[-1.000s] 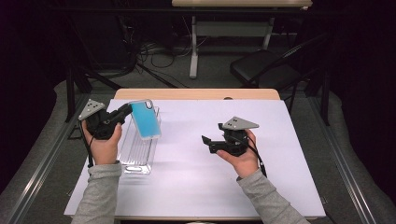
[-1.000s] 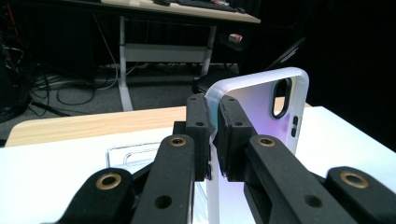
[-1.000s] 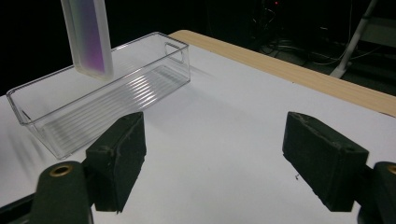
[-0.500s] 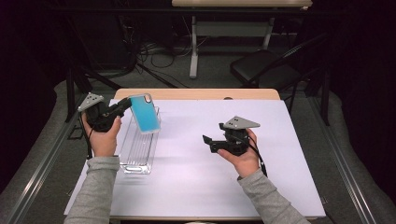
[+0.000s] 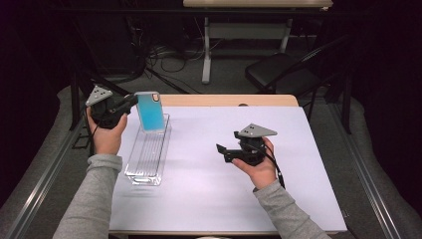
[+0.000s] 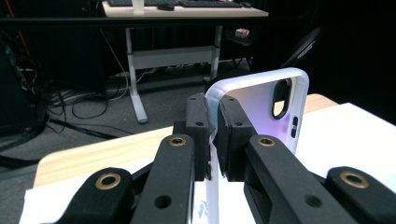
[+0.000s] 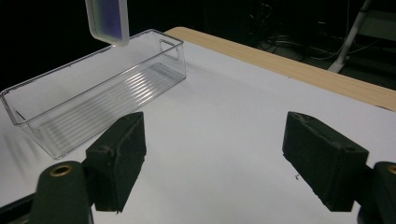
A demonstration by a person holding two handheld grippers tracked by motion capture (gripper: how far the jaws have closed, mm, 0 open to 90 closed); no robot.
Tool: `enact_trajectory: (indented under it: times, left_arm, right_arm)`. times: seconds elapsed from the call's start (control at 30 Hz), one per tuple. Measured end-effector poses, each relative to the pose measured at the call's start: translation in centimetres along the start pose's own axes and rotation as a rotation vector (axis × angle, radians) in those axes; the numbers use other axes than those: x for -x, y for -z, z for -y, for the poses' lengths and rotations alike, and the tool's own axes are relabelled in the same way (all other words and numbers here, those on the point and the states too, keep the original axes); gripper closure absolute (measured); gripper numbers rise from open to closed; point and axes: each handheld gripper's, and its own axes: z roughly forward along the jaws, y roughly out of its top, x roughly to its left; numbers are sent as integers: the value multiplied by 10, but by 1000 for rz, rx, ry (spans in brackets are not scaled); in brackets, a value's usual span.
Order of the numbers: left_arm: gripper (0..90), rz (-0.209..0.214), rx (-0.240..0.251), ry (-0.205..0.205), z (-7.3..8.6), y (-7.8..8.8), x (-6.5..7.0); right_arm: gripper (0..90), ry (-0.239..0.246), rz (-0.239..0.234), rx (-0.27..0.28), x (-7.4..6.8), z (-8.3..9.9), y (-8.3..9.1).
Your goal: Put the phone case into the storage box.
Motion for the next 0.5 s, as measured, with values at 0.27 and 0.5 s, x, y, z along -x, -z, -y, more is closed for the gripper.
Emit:
enact_trajectory:
  times: [0.27,0.5]
  left_arm:
    - [842,5,1,-17,1,-10,-9]
    - [843,-5,7,-27,5,-18,-16]
  right_arm:
    - [212,3,1,-2,0,0,0]
    - [212,5,4,-3,1,0,0]
